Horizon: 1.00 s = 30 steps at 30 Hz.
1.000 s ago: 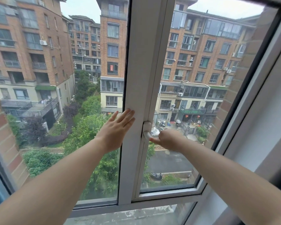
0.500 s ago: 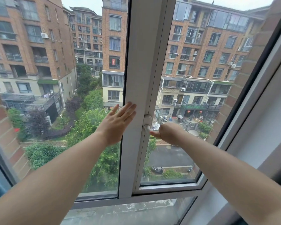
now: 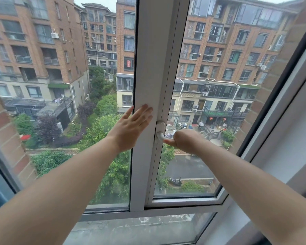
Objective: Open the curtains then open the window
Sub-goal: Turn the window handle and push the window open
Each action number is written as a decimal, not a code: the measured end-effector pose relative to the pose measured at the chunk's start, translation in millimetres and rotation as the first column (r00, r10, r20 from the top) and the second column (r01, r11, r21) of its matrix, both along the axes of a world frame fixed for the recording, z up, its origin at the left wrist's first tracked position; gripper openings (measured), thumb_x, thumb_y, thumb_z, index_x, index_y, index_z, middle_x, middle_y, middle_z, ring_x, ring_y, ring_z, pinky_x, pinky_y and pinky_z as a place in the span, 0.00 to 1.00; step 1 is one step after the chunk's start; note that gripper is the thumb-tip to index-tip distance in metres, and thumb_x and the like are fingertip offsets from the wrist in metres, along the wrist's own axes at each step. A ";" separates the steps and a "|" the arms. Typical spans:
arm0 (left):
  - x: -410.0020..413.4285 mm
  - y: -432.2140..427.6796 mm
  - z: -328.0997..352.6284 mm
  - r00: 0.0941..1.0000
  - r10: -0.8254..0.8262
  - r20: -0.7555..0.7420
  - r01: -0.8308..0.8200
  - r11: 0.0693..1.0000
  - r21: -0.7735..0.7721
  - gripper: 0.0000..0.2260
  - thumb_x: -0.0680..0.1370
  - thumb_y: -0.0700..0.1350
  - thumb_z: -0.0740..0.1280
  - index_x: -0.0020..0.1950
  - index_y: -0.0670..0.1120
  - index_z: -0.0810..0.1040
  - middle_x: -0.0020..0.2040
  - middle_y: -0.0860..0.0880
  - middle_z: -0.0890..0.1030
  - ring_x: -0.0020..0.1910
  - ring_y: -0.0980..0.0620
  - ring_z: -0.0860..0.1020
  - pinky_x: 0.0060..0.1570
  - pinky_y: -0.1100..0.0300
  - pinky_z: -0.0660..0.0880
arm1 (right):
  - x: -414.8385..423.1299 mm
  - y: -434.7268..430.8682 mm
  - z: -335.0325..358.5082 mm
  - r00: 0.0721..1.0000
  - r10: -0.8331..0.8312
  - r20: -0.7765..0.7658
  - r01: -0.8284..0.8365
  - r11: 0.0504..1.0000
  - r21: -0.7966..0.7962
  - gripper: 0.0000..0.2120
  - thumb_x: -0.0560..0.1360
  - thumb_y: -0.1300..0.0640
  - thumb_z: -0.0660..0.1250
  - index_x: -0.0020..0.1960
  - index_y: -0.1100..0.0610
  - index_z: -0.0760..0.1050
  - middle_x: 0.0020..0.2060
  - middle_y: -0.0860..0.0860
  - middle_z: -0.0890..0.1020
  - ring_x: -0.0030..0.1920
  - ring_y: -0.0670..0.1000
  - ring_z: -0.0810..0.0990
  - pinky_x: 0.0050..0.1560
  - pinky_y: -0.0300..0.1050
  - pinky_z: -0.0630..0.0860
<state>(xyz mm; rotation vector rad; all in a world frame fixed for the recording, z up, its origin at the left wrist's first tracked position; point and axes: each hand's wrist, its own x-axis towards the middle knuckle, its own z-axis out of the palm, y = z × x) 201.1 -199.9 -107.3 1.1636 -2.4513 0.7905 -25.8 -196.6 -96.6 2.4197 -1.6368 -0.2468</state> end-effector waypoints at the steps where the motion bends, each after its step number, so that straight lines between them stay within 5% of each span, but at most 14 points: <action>1: -0.5 -0.9 1.0 1.000 -0.007 -0.005 0.007 1.000 -0.004 0.35 0.71 0.32 0.51 0.76 0.45 0.44 0.75 0.49 0.37 0.73 0.48 0.33 0.70 0.51 0.29 | -0.2 -1.6 1.1 1.000 0.012 -0.009 -0.012 1.000 -0.003 0.11 0.82 0.52 0.51 0.41 0.49 0.62 0.26 0.50 0.56 0.24 0.47 0.52 0.22 0.40 0.58; 4: 0.8 -2.6 -1.6 1.000 -0.020 -0.009 0.020 0.999 -0.031 0.35 0.69 0.32 0.53 0.76 0.44 0.48 0.75 0.48 0.41 0.75 0.49 0.37 0.71 0.53 0.30 | 1.2 -7.8 0.8 0.999 0.019 -0.029 -0.019 1.000 0.008 0.22 0.82 0.48 0.51 0.29 0.47 0.55 0.25 0.50 0.57 0.24 0.47 0.53 0.24 0.39 0.57; 7: 3.0 -3.9 -4.1 1.000 -0.018 0.020 0.019 0.998 -0.063 0.35 0.68 0.32 0.55 0.75 0.43 0.52 0.76 0.47 0.46 0.75 0.50 0.40 0.71 0.51 0.34 | 4.5 -9.3 -3.5 0.998 0.004 0.068 -0.004 1.000 0.000 0.18 0.78 0.46 0.42 0.28 0.43 0.50 0.25 0.51 0.58 0.24 0.47 0.54 0.25 0.39 0.57; 9: 0.4 -5.2 -5.0 0.999 -0.024 0.040 0.026 0.997 -0.072 0.35 0.68 0.32 0.55 0.75 0.43 0.53 0.76 0.46 0.48 0.76 0.49 0.42 0.71 0.50 0.35 | 0.4 -12.4 -7.9 0.989 -0.051 0.136 0.046 0.998 0.036 0.21 0.81 0.49 0.45 0.29 0.43 0.48 0.26 0.51 0.59 0.25 0.47 0.55 0.26 0.40 0.58; 15: 2.0 -10.0 -4.5 0.998 -0.037 0.050 0.041 0.995 -0.096 0.34 0.69 0.33 0.54 0.75 0.42 0.51 0.76 0.47 0.48 0.76 0.49 0.44 0.72 0.49 0.37 | -3.3 -18.1 -7.5 0.987 -0.104 0.124 0.101 0.994 0.031 0.23 0.81 0.47 0.53 0.28 0.44 0.52 0.27 0.52 0.63 0.26 0.49 0.61 0.31 0.45 0.67; 20: 5.9 -14.1 -5.6 0.998 -0.039 0.057 0.045 0.994 -0.096 0.34 0.69 0.33 0.52 0.75 0.43 0.47 0.77 0.47 0.50 0.76 0.49 0.44 0.72 0.48 0.39 | -1.7 -24.0 -9.3 0.988 -0.064 0.141 0.060 0.998 0.032 0.22 0.78 0.39 0.46 0.28 0.47 0.52 0.25 0.52 0.61 0.24 0.50 0.57 0.26 0.42 0.61; 24: 4.3 -13.9 -5.4 0.998 -0.042 0.047 0.047 0.992 -0.118 0.34 0.69 0.33 0.53 0.75 0.42 0.47 0.76 0.46 0.49 0.76 0.49 0.45 0.72 0.49 0.39 | -2.0 -28.9 -4.7 0.980 -0.078 0.181 0.072 0.997 0.038 0.28 0.77 0.34 0.49 0.28 0.55 0.57 0.25 0.52 0.65 0.25 0.51 0.63 0.27 0.43 0.58; 30: 1.8 -11.4 -4.8 0.998 -0.009 0.057 0.015 0.994 -0.111 0.35 0.69 0.33 0.54 0.74 0.41 0.45 0.76 0.45 0.46 0.76 0.47 0.45 0.72 0.50 0.36 | -5.0 -34.0 -5.3 0.968 -0.108 0.225 0.102 0.994 0.038 0.31 0.74 0.31 0.47 0.28 0.56 0.59 0.25 0.51 0.68 0.26 0.51 0.66 0.33 0.46 0.68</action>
